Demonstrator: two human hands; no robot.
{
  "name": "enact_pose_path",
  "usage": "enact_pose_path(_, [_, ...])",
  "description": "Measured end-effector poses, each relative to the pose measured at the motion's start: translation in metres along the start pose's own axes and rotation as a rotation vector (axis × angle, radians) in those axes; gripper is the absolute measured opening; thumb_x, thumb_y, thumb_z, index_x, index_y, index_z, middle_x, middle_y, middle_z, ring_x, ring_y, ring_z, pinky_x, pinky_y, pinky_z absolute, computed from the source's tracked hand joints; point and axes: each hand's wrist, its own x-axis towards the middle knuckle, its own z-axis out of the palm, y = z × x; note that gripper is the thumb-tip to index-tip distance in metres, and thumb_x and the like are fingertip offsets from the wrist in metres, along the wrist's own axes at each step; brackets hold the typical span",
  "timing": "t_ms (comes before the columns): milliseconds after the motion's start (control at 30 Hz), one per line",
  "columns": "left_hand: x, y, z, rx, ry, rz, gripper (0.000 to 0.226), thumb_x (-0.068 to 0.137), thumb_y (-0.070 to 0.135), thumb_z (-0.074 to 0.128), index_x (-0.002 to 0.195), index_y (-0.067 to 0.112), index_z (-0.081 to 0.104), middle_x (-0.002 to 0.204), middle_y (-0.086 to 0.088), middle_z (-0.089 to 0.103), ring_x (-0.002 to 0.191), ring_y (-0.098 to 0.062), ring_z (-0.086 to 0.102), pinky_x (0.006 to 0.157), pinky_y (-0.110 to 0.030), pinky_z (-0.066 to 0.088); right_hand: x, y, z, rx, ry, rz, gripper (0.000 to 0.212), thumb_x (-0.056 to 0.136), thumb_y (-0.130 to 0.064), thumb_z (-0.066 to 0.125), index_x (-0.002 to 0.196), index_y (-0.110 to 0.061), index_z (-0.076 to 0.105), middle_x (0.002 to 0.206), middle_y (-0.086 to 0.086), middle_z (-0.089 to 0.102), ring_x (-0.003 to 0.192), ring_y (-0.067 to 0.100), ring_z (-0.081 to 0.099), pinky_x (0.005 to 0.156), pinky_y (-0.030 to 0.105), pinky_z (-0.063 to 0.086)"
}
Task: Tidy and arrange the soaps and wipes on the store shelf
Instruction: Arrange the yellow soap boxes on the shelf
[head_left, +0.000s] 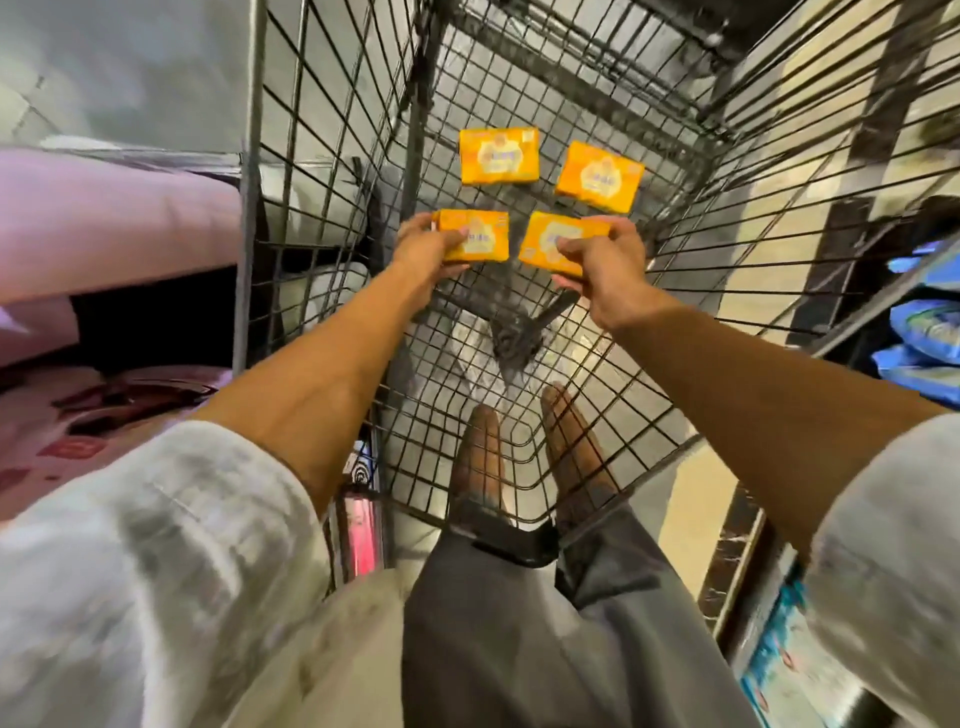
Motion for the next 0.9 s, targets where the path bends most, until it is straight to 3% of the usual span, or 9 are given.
enact_pose_path(167, [0.01, -0.005, -0.002, 0.056, 0.028, 0.017, 0.039, 0.094, 0.006, 0.074, 0.125, 0.01, 0.051, 0.138, -0.016, 0.058, 0.111, -0.031, 0.069, 0.074, -0.037, 0.066, 0.029, 0.01, -0.002, -0.09, -0.031, -0.008, 0.037, 0.09, 0.009, 0.068, 0.1, -0.024, 0.053, 0.103, 0.009, 0.069, 0.086, 0.027, 0.073, 0.051, 0.028, 0.056])
enact_pose_path(267, [0.013, -0.007, -0.003, 0.08, 0.025, 0.022, 0.034, 0.095, 0.009, 0.073, 0.12, 0.014, 0.051, 0.14, -0.014, 0.056, 0.113, -0.029, 0.068, 0.073, -0.034, 0.065, 0.04, 0.014, -0.005, -0.118, -0.059, 0.004, 0.038, 0.09, 0.009, 0.067, 0.101, -0.025, 0.054, 0.105, 0.007, 0.067, 0.086, 0.024, 0.074, 0.067, 0.038, 0.063])
enact_pose_path(367, [0.012, -0.008, -0.004, 0.181, 0.044, 0.062, 0.043, 0.097, 0.014, 0.072, 0.134, 0.014, 0.049, 0.142, -0.011, 0.054, 0.115, -0.026, 0.067, 0.078, -0.035, 0.065, 0.049, 0.018, -0.007, -0.18, -0.044, -0.004, 0.04, 0.089, 0.007, 0.068, 0.105, -0.027, 0.055, 0.123, 0.01, 0.064, 0.094, 0.026, 0.072, 0.074, 0.039, 0.061])
enact_pose_path(533, [0.0, -0.007, -0.004, 0.439, 0.104, 0.187, 0.052, 0.095, 0.017, 0.074, 0.141, 0.011, 0.053, 0.134, -0.008, 0.064, 0.112, -0.023, 0.066, 0.094, -0.04, 0.06, 0.045, 0.013, -0.016, -0.403, -0.002, -0.095, 0.065, 0.091, 0.002, 0.071, 0.145, -0.021, 0.043, 0.133, 0.007, 0.057, 0.113, 0.023, 0.062, 0.084, 0.034, 0.06])
enact_pose_path(633, [-0.024, -0.006, -0.008, 0.531, 0.103, 0.221, 0.046, 0.093, 0.016, 0.075, 0.136, 0.01, 0.058, 0.131, -0.009, 0.067, 0.118, -0.024, 0.063, 0.102, -0.038, 0.053, 0.026, 0.004, -0.023, -0.521, 0.007, -0.168, 0.069, 0.093, 0.0, 0.07, 0.152, -0.018, 0.038, 0.133, 0.006, 0.058, 0.116, 0.022, 0.062, 0.094, 0.036, 0.058])
enact_pose_path(767, [-0.074, -0.003, -0.017, 0.665, 0.093, 0.305, 0.04, 0.096, 0.019, 0.071, 0.133, 0.011, 0.059, 0.122, -0.012, 0.07, 0.112, -0.03, 0.066, 0.095, -0.041, 0.054, -0.025, -0.016, -0.033, -0.717, -0.06, -0.295, 0.06, 0.097, -0.006, 0.065, 0.151, -0.016, 0.041, 0.136, 0.007, 0.06, 0.109, 0.019, 0.06, 0.09, 0.033, 0.053])
enact_pose_path(900, [-0.149, 0.011, -0.028, 0.802, 0.157, 0.467, 0.04, 0.102, 0.027, 0.064, 0.136, 0.009, 0.058, 0.118, -0.02, 0.067, 0.109, -0.038, 0.064, 0.082, -0.04, 0.048, -0.093, -0.036, -0.039, -0.995, -0.176, -0.546, 0.055, 0.101, -0.018, 0.064, 0.151, -0.012, 0.044, 0.144, 0.014, 0.056, 0.128, 0.034, 0.056, 0.102, 0.043, 0.048])
